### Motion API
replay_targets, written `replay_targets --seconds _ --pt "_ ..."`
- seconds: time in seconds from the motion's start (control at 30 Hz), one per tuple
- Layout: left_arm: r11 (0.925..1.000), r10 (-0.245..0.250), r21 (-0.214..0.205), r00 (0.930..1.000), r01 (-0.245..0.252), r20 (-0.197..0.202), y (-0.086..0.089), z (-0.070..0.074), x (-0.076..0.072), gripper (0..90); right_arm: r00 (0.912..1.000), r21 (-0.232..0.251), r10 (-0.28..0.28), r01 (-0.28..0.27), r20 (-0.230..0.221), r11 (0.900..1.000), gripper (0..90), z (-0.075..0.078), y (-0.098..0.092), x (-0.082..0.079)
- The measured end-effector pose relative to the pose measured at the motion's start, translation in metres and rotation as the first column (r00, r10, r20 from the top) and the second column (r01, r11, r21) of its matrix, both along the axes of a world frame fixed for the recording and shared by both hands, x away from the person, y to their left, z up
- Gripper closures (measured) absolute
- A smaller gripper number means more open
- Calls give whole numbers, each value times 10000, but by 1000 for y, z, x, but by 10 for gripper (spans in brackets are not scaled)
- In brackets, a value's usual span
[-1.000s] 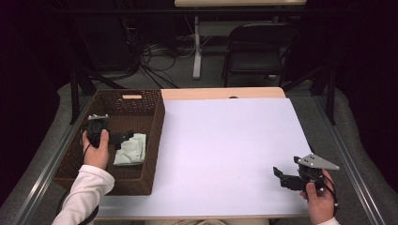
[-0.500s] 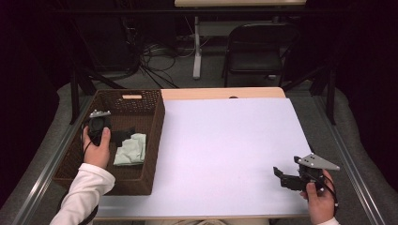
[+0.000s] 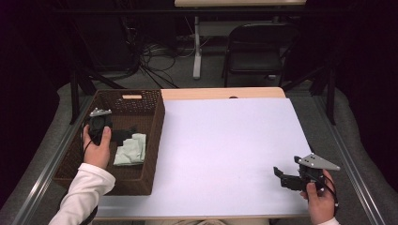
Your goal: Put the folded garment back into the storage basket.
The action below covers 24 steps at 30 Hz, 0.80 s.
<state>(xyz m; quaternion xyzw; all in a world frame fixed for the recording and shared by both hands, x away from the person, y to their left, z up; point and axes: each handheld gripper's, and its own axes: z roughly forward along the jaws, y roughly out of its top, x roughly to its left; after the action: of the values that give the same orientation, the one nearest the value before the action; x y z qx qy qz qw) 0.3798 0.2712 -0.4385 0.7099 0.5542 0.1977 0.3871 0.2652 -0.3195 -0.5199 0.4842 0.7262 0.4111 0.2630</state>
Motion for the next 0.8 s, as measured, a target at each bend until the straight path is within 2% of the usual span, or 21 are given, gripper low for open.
replay_targets --seconds 0.17,0.5,0.8 --pt "9998 -183 73 9998 183 -3 -4 6 -2 3 10000 45 7 -7 2 10000 107 0 0 0" --pt "9984 -570 40 9981 570 245 -18 15 -8 3 10000 -11 -1 1 81 10000 107 1 0 0" --pt "9916 -1294 -32 9909 1296 376 -39 22 -13 3 10000 -35 31 -31 75 10000 107 1 -1 0"
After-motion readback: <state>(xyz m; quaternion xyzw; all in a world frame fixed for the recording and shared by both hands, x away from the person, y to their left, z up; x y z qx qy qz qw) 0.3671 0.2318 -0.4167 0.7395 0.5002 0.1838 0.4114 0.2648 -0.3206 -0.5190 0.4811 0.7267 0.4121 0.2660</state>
